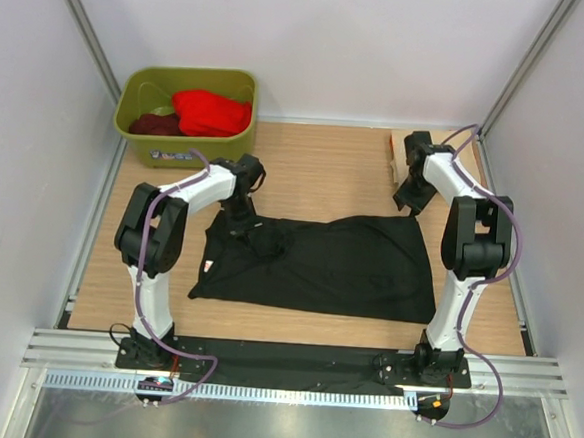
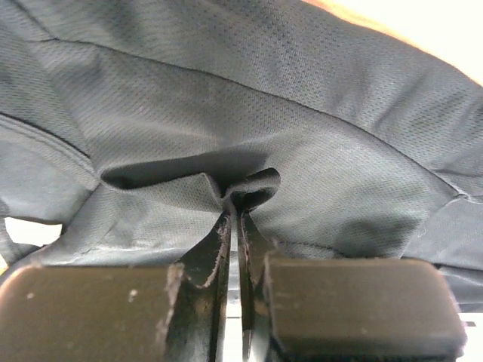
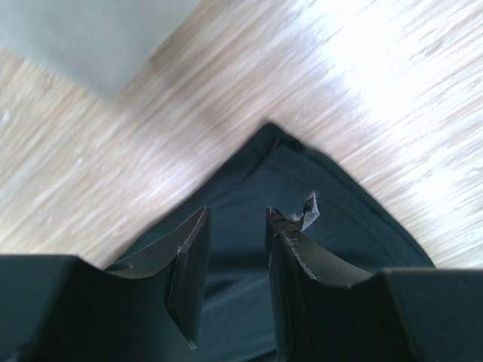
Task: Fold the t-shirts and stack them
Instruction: Fold the tshirt
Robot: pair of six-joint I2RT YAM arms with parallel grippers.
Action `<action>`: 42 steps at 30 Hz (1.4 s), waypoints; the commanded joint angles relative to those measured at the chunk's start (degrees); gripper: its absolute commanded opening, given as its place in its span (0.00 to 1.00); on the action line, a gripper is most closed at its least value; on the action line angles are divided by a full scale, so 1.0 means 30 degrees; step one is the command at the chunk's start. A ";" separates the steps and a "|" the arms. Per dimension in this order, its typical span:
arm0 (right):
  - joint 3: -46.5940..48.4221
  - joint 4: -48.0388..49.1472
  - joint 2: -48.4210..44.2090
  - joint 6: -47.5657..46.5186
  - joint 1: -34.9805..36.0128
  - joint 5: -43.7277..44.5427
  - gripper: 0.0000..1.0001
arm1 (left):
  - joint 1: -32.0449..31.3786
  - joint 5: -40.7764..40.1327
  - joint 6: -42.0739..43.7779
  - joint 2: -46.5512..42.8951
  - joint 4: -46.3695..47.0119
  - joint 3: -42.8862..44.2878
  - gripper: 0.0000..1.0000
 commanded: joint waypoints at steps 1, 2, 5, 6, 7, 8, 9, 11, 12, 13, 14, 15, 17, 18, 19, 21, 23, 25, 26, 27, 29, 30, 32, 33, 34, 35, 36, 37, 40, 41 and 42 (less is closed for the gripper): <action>0.1428 -0.0264 0.0255 0.0508 -0.0302 0.0615 0.42 | -0.0040 -0.0984 0.0338 -0.0685 -0.0946 0.0984 0.06; 0.1574 -0.0322 0.0402 0.0479 -0.0361 0.0616 0.42 | -0.0039 -0.1072 0.0396 -0.0743 -0.1034 0.1044 0.08; 0.2219 -0.0614 0.0957 0.0449 -0.0420 0.0499 0.42 | -0.0068 -0.1190 0.0338 -0.0919 -0.1181 0.1278 0.38; 0.2336 -0.0644 0.1018 0.0420 -0.0449 0.0498 0.42 | -0.0069 -0.1219 0.0338 -0.0919 -0.1210 0.1366 0.42; 0.2337 -0.0615 0.1047 0.0420 -0.0449 0.0498 0.42 | -0.0040 -0.1335 0.0367 -0.0803 -0.1269 0.1512 0.46; 0.2279 -0.0586 0.1019 0.0391 -0.0449 0.0498 0.41 | -0.0039 -0.1336 0.0396 -0.0715 -0.1356 0.1890 0.47; 0.2221 -0.0557 0.0960 0.0448 -0.0449 0.0498 0.41 | -0.0039 -0.1307 0.0513 -0.0627 -0.1647 0.2097 0.47; 0.2103 -0.0410 0.0901 0.0361 -0.0449 0.0498 0.41 | -0.0068 -0.2009 0.0630 -0.0277 -0.1825 0.2508 0.47; 0.2045 -0.0352 0.0872 0.0361 -0.0449 0.0469 0.41 | -0.0069 -0.2068 0.0689 -0.0159 -0.1942 0.2799 0.47; 0.2015 -0.0323 0.0843 0.0390 -0.0449 0.0469 0.41 | -0.0069 -0.2214 0.0690 -0.0042 -0.1972 0.2918 0.46; 0.1957 -0.0264 0.0843 0.0332 -0.0449 0.0411 0.41 | -0.0069 -0.2215 0.0661 0.0221 -0.2030 0.3065 0.46; 0.1956 -0.0264 0.0843 0.0303 -0.0449 0.0411 0.41 | -0.0040 -0.2215 0.0689 0.0397 -0.2205 0.3443 0.45; 0.1986 -0.0205 0.0843 0.0244 -0.0449 0.0440 0.41 | -0.0040 -0.2157 0.0690 0.0691 -0.2352 0.3796 0.43; 0.2015 -0.0147 0.0814 0.0244 -0.0449 0.0469 0.41 | -0.0097 -0.2186 0.0661 0.1040 -0.2527 0.4117 0.42; 0.1986 -0.0146 0.0813 0.0244 -0.0449 0.0440 0.41 | -0.0185 -0.2273 0.0689 0.1189 -0.2703 0.4324 0.42; 0.1986 -0.0088 0.0843 0.0186 -0.0478 0.0382 0.41 | -0.0302 -0.2595 0.0689 0.1569 -0.3054 0.4588 0.41; 0.1957 -0.0001 0.0843 0.0214 -0.0449 0.0352 0.41 | -0.0536 -0.2858 0.0690 0.1775 -0.3289 0.4852 0.41; 0.1898 0.0116 0.0843 0.0214 -0.0420 0.0294 0.40 | -0.0683 -0.3034 0.0631 0.2096 -0.3378 0.5115 0.40; 0.1840 0.0146 0.0785 0.0186 -0.0449 0.0293 0.41 | -0.0829 -0.3094 0.0631 0.2214 -0.3466 0.5233 0.40; 0.1781 0.0176 0.0813 0.0156 -0.0449 0.0235 0.41 | -0.0917 -0.3239 0.0631 0.2389 -0.3728 0.5379 0.40; 0.1606 0.0292 0.0755 0.0098 -0.0449 0.0235 0.40 | -0.1122 -0.3416 0.0602 0.2800 -0.3934 0.5643 0.40; 0.1547 0.0351 0.0755 0.0097 -0.0449 0.0235 0.40 | -0.1152 -0.3503 0.0602 0.2917 -0.3993 0.5673 0.39; 0.1401 0.0439 0.0755 0.0010 -0.0449 0.0264 0.40 | -0.1182 -0.3563 0.0602 0.3152 -0.4023 0.5586 0.40; 0.1371 0.0468 0.0755 -0.0019 -0.0449 0.0264 0.40 | -0.1211 -0.3592 0.0573 0.3211 -0.4052 0.5615 0.40; 0.1341 0.0498 0.0755 -0.0049 -0.0449 0.0293 0.40 | -0.1240 -0.3679 0.0572 0.3270 -0.4053 0.5586 0.40; 0.1283 0.0469 0.0755 -0.0049 -0.0449 0.0351 0.40 | -0.1241 -0.3680 0.0543 0.3328 -0.4053 0.5557 0.40; 0.1254 0.0498 0.0755 -0.0107 -0.0449 0.0468 0.40 | -0.1241 -0.3709 0.0572 0.3358 -0.4053 0.5556 0.39; 0.1282 0.0527 0.0755 -0.0108 -0.0449 0.0498 0.40 | -0.1212 -0.3738 0.0572 0.3358 -0.4053 0.5556 0.38; 0.1457 0.0528 0.0929 -0.0049 -0.0507 0.0704 0.40 | -0.1270 -0.3856 0.0630 0.3358 -0.4111 0.5556 0.29; 0.1748 0.0527 0.1017 0.0096 -0.0537 0.0704 0.40 | -0.1270 -0.3972 0.0689 0.3358 -0.4082 0.5585 0.27; 0.1925 0.0382 0.1134 0.0126 -0.0653 0.0733 0.40 | -0.1241 -0.4002 0.0690 0.3329 -0.4111 0.5586 0.20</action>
